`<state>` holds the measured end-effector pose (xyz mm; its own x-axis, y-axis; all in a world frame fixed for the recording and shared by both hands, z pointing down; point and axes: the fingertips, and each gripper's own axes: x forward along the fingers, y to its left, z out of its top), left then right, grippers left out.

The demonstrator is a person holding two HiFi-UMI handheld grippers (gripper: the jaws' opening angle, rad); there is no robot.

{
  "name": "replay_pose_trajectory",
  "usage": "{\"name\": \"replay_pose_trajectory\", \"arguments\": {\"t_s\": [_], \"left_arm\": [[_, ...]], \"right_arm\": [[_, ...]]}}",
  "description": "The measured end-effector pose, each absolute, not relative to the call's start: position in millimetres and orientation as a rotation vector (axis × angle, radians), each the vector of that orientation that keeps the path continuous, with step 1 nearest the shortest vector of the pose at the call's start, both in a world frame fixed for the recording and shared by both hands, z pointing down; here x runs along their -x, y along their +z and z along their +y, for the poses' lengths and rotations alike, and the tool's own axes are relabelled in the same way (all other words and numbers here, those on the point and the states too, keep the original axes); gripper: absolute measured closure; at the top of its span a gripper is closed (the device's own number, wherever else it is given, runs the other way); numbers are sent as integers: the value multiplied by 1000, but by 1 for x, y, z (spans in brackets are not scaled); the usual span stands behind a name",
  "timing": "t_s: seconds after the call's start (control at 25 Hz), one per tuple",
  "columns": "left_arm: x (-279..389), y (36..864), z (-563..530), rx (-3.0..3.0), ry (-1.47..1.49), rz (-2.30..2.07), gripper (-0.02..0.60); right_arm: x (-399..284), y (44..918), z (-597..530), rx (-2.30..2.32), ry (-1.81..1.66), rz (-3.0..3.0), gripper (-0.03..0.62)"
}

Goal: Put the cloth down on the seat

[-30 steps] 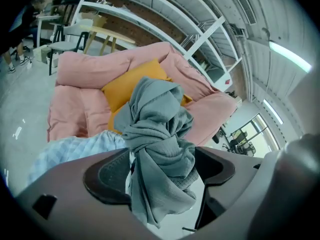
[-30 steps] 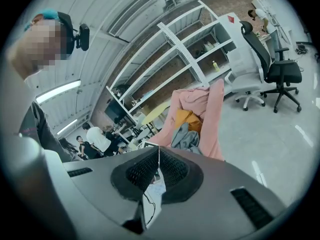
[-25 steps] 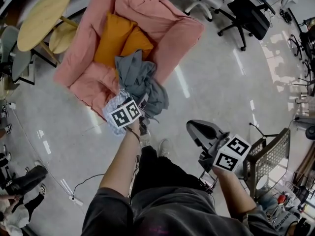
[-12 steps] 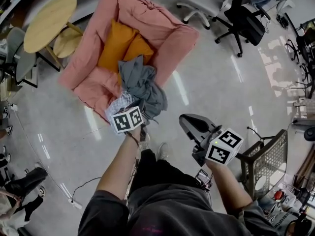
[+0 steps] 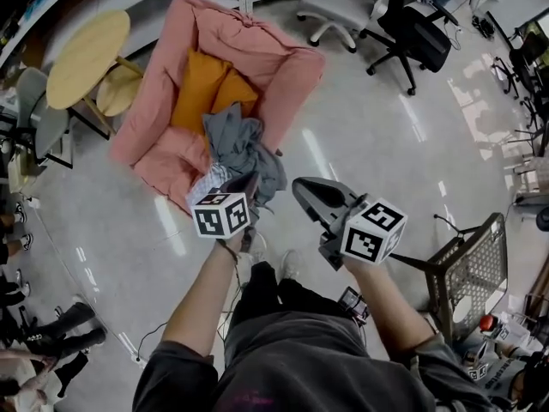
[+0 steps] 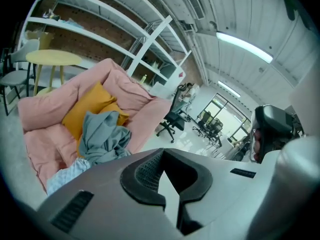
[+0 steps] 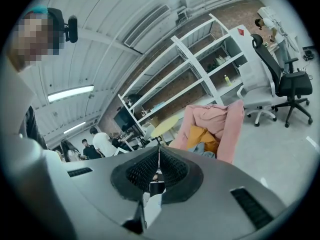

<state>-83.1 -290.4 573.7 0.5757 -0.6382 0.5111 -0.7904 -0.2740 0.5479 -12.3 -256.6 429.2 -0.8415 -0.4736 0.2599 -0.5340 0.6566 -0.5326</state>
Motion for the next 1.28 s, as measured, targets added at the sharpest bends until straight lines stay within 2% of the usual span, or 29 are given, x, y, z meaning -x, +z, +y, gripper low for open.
{"name": "replay_pose_trajectory", "arguments": {"t_s": [0.48,1.28], "left_arm": [[40,455,-277,-2309,339,-1194,572],[40,428,-258,-2325,329,-1261,572]], "right_arm": [[-8,381,-267,-898,851,-2858,577],[-4,379,-258,-932,764,-2819,579]]}}
